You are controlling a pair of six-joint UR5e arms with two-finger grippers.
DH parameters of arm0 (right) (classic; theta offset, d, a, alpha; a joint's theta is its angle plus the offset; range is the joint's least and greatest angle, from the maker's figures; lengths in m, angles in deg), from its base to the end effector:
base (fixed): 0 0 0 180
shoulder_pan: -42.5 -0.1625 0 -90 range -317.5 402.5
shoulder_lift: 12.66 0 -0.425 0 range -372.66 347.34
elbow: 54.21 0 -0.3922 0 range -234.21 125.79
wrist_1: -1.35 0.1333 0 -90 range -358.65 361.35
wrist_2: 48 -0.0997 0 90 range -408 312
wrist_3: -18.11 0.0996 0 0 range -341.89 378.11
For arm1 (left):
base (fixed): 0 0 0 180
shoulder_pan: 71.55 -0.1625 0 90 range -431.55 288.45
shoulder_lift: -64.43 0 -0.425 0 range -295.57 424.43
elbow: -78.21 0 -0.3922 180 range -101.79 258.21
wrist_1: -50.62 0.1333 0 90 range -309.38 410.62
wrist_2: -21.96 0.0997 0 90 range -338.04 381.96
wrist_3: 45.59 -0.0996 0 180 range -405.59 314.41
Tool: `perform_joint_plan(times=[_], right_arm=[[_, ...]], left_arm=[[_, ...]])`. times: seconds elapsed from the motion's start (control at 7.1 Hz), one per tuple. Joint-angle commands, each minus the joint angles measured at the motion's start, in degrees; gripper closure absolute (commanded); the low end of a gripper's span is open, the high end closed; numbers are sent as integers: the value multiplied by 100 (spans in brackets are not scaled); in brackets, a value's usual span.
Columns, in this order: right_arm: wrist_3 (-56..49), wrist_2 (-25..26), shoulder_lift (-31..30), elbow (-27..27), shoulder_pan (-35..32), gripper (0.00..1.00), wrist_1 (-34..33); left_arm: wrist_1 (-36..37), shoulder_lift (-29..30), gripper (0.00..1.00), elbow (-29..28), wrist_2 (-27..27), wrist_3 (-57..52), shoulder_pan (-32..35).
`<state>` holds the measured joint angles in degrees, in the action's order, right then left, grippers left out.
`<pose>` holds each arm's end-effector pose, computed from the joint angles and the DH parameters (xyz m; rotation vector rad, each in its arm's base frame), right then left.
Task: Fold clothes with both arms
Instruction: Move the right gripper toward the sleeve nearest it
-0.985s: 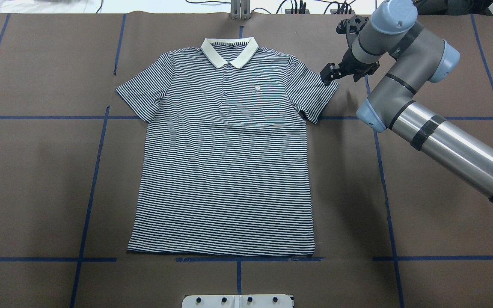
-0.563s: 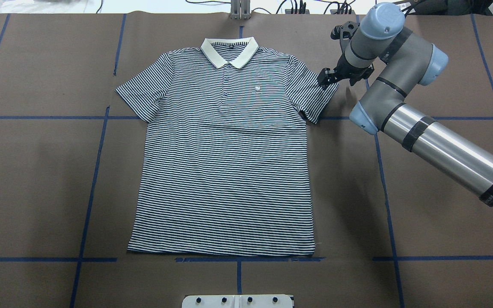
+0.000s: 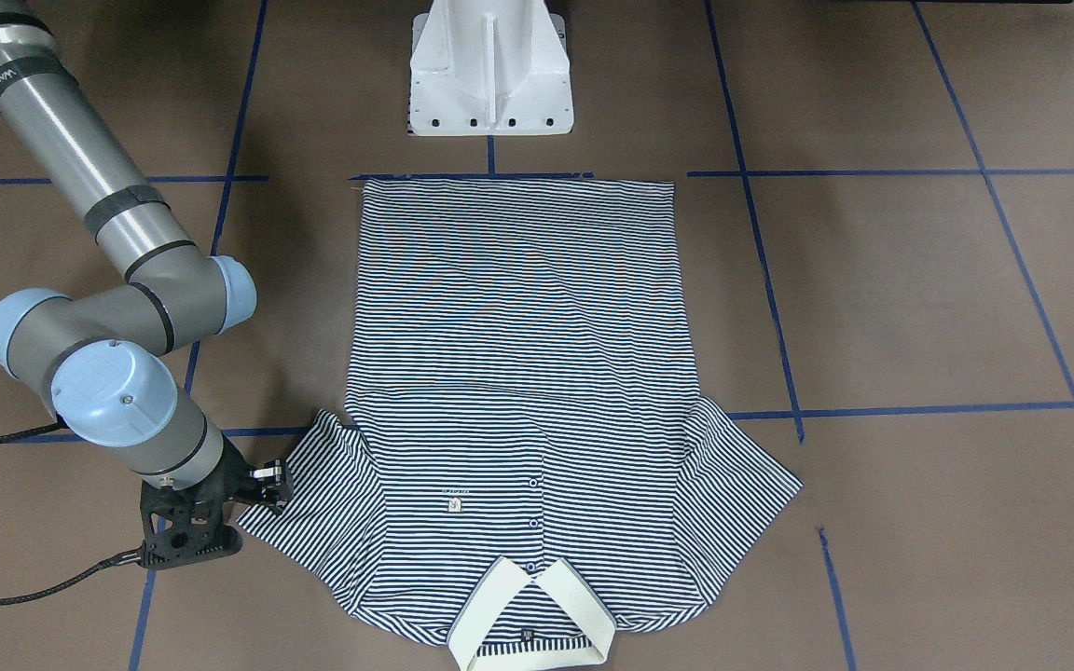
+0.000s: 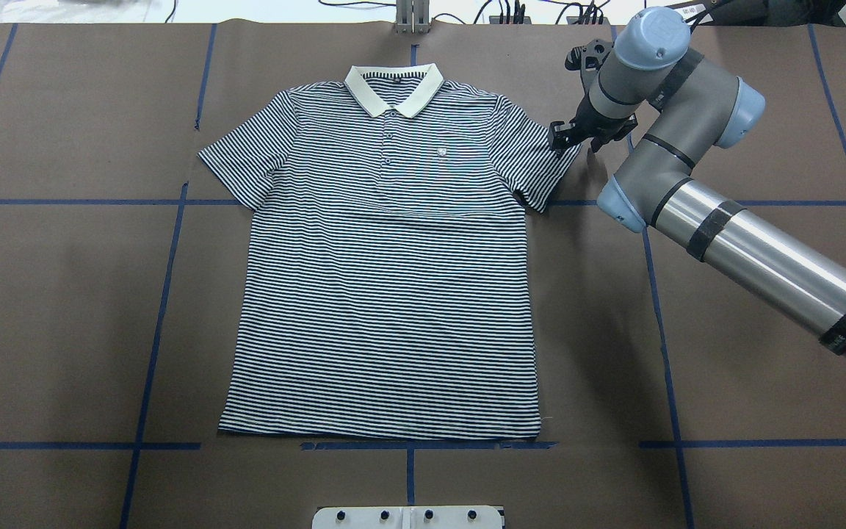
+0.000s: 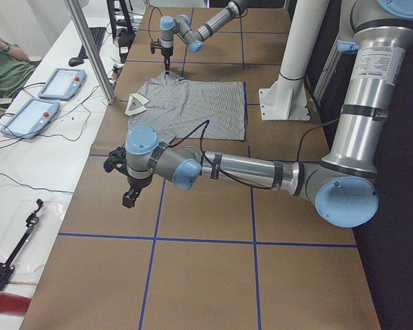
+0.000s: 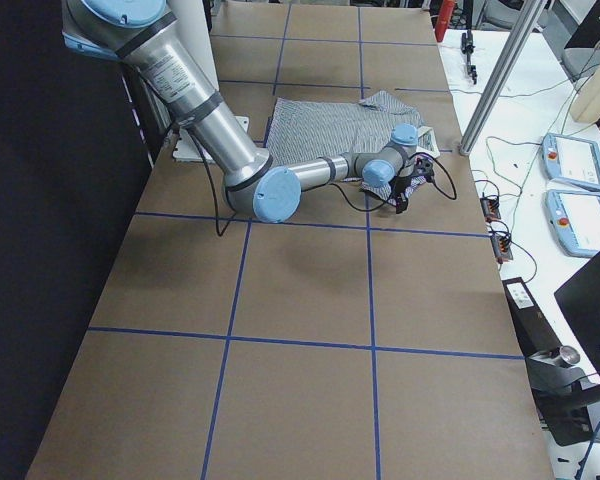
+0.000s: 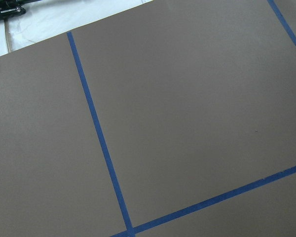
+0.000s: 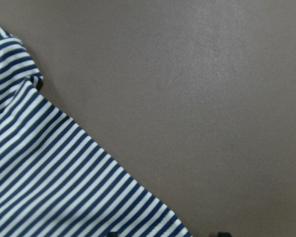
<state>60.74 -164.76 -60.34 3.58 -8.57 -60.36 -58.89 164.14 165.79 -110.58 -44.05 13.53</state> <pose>-0.4374 -0.6823 0.4157 0.2045 -0.7693 -0.0953 -0.0157 -0.5863 0.5522 0.4046 0.7533 0.2289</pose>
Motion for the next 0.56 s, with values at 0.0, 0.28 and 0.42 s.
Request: perform_joint_plan(times=[0.0, 0.28, 0.42], right_arm=[[-27, -4, 39, 3, 1, 100, -8], [0, -4, 126, 56, 1, 100, 1], [-18, -48, 135, 282, 1, 100, 1]], left_arm=[[0, 14, 0, -12, 0, 4, 0], [0, 22, 0, -39, 0, 12, 0], [0, 22, 0, -47, 0, 4, 0]])
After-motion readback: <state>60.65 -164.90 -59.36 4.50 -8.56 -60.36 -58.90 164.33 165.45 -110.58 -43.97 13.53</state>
